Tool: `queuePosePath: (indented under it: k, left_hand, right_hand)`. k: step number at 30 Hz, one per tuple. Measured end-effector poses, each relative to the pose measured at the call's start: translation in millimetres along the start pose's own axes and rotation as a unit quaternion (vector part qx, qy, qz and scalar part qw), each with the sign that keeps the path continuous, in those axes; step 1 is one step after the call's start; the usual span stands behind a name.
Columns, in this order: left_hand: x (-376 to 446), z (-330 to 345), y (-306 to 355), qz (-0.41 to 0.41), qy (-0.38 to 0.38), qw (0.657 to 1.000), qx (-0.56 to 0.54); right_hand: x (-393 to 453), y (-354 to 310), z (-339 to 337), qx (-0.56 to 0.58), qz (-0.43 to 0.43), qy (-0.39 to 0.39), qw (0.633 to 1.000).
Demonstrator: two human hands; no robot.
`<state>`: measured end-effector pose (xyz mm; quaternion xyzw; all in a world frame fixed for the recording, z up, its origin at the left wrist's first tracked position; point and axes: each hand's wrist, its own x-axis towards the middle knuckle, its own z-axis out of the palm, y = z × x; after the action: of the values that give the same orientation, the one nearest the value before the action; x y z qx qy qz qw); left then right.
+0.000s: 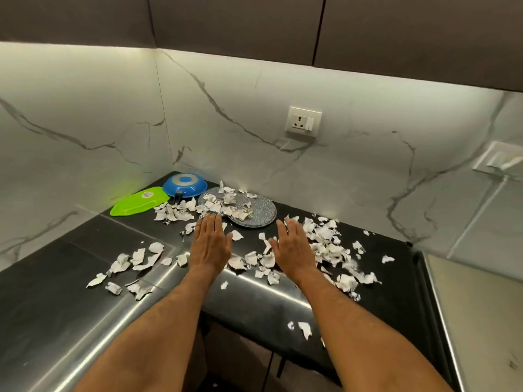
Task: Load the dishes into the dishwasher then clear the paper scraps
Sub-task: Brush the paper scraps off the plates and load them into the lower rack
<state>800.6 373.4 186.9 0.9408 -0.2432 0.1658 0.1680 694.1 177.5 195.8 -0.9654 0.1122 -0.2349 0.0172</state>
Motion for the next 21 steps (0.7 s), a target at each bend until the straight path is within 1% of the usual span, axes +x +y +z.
queuePosePath:
  k: [3, 6, 14, 18, 21]
  left_hand:
    - [35.9, 12.9, 7.8, -0.016, -0.002, 1.0, 0.011]
    - [60.4, 30.1, 9.7, -0.022, -0.016, 0.999, 0.021]
    - [108.1, 74.6, -0.3, -0.045, -0.053, 0.997, 0.032]
    - [134.0, 97.6, -5.4, -0.05, -0.054, 0.997, 0.032]
    - [150.8, 114.4, -9.8, -0.065, -0.041, 0.997, 0.032]
  right_hand:
    - [40.0, 21.9, 17.9, 0.011, -0.012, -0.002, 1.0]
    - [72.3, 38.9, 42.2, 0.018, -0.005, -0.019, 1.0]
    - [137.8, 58.4, 94.4, 0.024, 0.003, -0.055, 0.998]
    - [169.7, 61.6, 117.0, 0.042, 0.003, -0.069, 0.997]
    - [194.9, 65.6, 136.7, 0.057, 0.012, -0.083, 0.995]
